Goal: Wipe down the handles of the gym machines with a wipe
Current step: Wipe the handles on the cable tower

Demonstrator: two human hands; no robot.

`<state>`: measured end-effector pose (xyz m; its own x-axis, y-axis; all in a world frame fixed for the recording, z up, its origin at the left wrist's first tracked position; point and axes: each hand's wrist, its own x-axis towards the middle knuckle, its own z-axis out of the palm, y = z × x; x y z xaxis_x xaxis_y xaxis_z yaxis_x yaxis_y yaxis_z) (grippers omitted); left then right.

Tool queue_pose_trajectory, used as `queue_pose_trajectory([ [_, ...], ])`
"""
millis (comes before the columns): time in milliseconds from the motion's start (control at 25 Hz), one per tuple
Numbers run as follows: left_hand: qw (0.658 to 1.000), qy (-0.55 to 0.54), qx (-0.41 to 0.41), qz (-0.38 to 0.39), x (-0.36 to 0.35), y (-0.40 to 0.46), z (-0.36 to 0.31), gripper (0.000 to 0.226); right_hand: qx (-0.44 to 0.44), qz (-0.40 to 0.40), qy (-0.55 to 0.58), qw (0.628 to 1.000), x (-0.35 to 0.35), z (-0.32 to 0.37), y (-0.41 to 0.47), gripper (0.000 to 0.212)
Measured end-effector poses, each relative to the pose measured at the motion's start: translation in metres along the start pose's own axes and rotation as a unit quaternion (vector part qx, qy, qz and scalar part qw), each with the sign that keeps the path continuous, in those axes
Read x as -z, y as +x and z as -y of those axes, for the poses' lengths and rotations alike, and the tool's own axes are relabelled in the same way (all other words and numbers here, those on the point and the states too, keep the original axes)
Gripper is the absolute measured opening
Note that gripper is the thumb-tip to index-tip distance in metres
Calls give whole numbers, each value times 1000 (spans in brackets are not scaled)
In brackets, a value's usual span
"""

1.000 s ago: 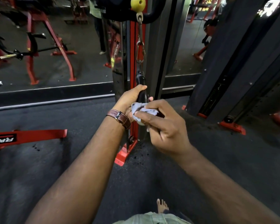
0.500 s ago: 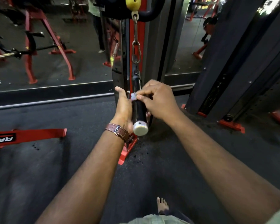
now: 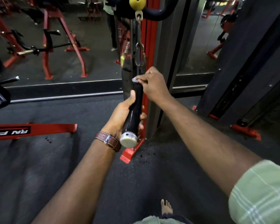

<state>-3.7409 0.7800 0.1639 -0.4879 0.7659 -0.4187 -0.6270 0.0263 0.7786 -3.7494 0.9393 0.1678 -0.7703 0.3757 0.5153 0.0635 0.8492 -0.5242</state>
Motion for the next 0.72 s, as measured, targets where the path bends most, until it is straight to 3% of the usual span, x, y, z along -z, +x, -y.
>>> queue_pose_trajectory([
  [120,999,43,13,27,8,-8,-6,12,41,73,27,996,3,-4,1,18],
  [160,998,59,4,32,10,-10,-6,12,49,102,16,993,6,-4,1,19],
  [280,994,109,-21,11,25,-5,-8,42,76,102,-25,992,-2,-3,14,17],
  [440,980,196,11,-17,40,-3,-21,50,77,63,43,994,-10,-3,0,17],
  [640,940,331,-7,-80,60,-6,-46,45,34,80,160,983,6,-21,-21,19],
  [720,896,428,-37,-114,66,-2,-56,53,14,79,165,983,5,-34,-16,21],
])
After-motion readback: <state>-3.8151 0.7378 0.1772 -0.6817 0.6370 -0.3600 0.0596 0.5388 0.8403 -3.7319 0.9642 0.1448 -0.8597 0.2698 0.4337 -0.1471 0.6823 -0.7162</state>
